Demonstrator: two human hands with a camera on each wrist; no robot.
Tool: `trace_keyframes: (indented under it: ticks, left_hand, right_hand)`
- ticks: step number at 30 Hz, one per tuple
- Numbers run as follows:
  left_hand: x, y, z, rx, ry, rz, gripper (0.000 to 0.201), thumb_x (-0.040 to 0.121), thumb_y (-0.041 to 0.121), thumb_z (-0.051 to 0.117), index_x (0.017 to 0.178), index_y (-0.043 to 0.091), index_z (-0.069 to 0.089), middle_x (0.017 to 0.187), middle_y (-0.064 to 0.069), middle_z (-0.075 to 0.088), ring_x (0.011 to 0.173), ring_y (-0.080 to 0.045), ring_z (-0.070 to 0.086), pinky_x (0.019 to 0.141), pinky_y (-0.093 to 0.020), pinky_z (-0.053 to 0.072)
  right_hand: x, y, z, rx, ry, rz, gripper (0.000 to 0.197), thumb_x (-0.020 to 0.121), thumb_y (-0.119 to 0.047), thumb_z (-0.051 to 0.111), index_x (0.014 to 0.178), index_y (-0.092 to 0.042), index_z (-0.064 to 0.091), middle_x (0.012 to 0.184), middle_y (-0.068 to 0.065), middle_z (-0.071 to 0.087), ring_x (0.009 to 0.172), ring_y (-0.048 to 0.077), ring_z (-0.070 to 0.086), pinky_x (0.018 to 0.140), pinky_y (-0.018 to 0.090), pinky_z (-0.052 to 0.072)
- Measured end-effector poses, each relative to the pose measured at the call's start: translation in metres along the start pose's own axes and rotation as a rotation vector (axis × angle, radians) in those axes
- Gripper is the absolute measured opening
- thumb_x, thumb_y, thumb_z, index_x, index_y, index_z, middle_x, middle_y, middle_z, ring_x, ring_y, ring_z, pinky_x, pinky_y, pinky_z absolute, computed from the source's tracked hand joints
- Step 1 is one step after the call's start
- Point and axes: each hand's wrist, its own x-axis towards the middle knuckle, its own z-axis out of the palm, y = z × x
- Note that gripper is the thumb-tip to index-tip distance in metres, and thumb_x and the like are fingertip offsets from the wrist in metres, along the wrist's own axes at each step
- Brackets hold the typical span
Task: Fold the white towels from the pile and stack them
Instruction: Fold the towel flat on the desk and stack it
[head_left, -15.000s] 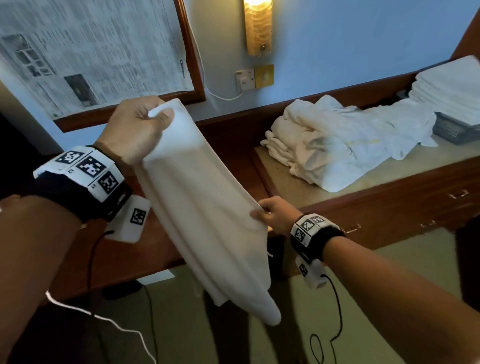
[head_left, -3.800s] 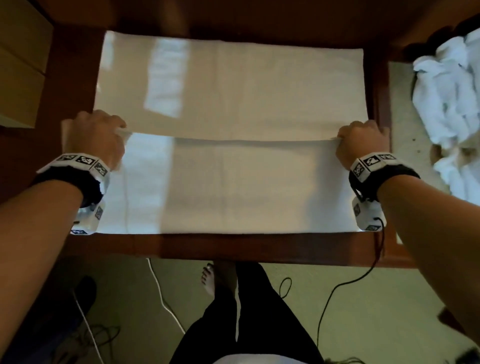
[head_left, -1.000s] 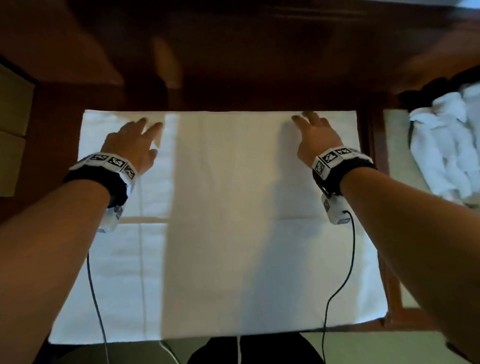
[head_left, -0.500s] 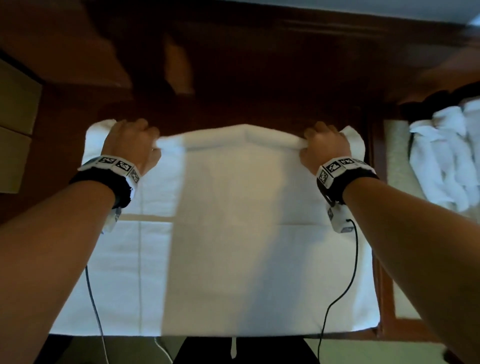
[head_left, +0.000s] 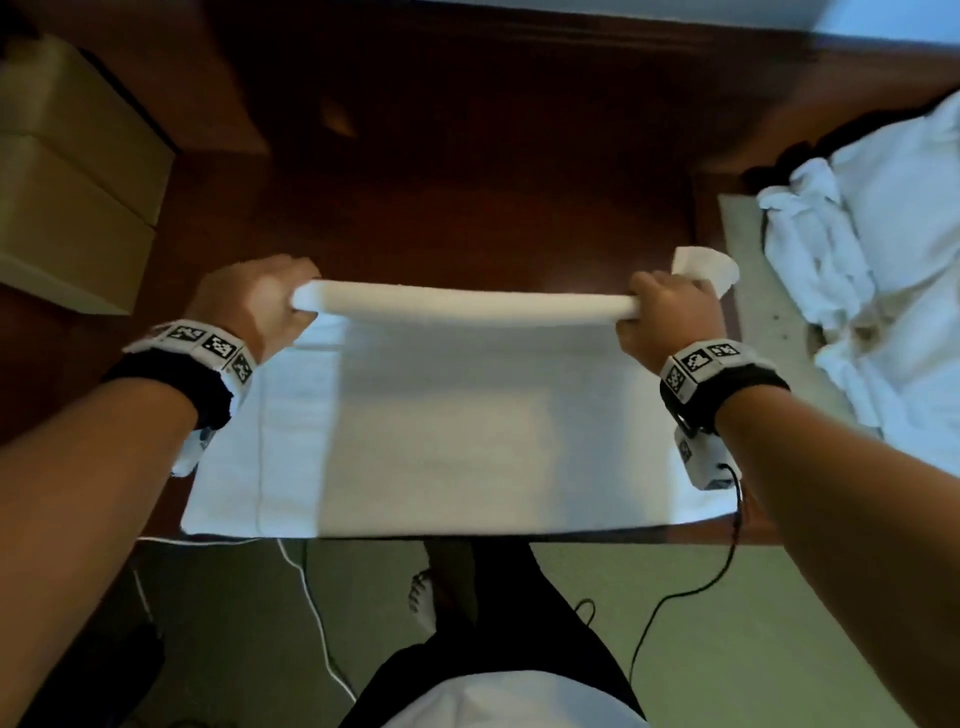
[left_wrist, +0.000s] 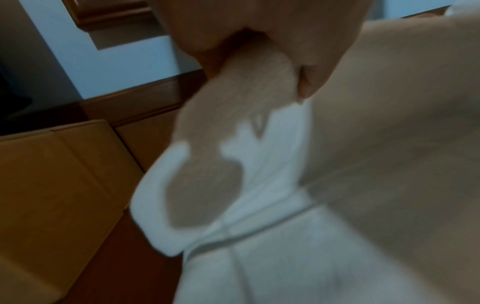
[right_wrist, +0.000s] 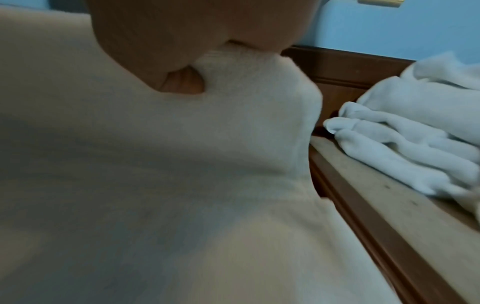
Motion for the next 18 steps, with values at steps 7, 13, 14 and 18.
trace_keyframes:
  ticks: [7,13,14,18]
  left_hand:
    - [-0.122,0.001,0.055,0.22,-0.006,0.079,0.058,0.062,0.013,0.088,0.116,0.005,0.068,0.088,-0.019,0.061,0.076,-0.039,0.06,0.067,-0.05,0.047]
    - [-0.184,0.032,0.101,0.398,-0.346,-0.081,0.077,0.073,0.05,0.078,0.139,0.019,0.054,0.1,-0.01,0.065,0.088,-0.032,0.063,0.076,-0.045,0.039]
    - [-0.184,0.037,0.103,0.388,-0.345,-0.092,0.078,0.07,0.046,0.081,0.138,0.016,0.055,0.1,-0.012,0.065,0.087,-0.034,0.063,0.076,-0.045,0.04]
    - [-0.179,0.047,0.126,0.318,-0.372,0.009,0.084,0.063,0.017,0.084,0.141,0.013,0.054,0.127,-0.025,0.056,0.099,-0.046,0.059,0.077,-0.055,0.051]
  right_hand:
    - [-0.12,0.0,0.046,-0.152,-0.042,0.036,0.025,0.062,-0.014,0.073,0.084,-0.009,0.064,0.089,0.013,0.056,0.084,0.035,0.054,0.082,0.048,0.034]
    - [-0.178,0.024,0.074,-0.268,-0.34,0.008,0.041,0.059,-0.025,0.08,0.095,-0.016,0.063,0.089,0.007,0.057,0.086,0.033,0.055,0.082,0.047,0.036]
    - [-0.181,0.028,0.075,-0.263,-0.334,-0.011,0.046,0.06,-0.024,0.079,0.102,-0.017,0.063,0.092,0.008,0.056,0.086,0.033,0.054,0.081,0.048,0.037]
    - [-0.185,0.036,0.083,-0.187,-0.444,-0.084,0.072,0.077,-0.019,0.068,0.143,-0.022,0.042,0.142,0.02,0.042,0.124,0.045,0.044,0.094,0.057,0.042]
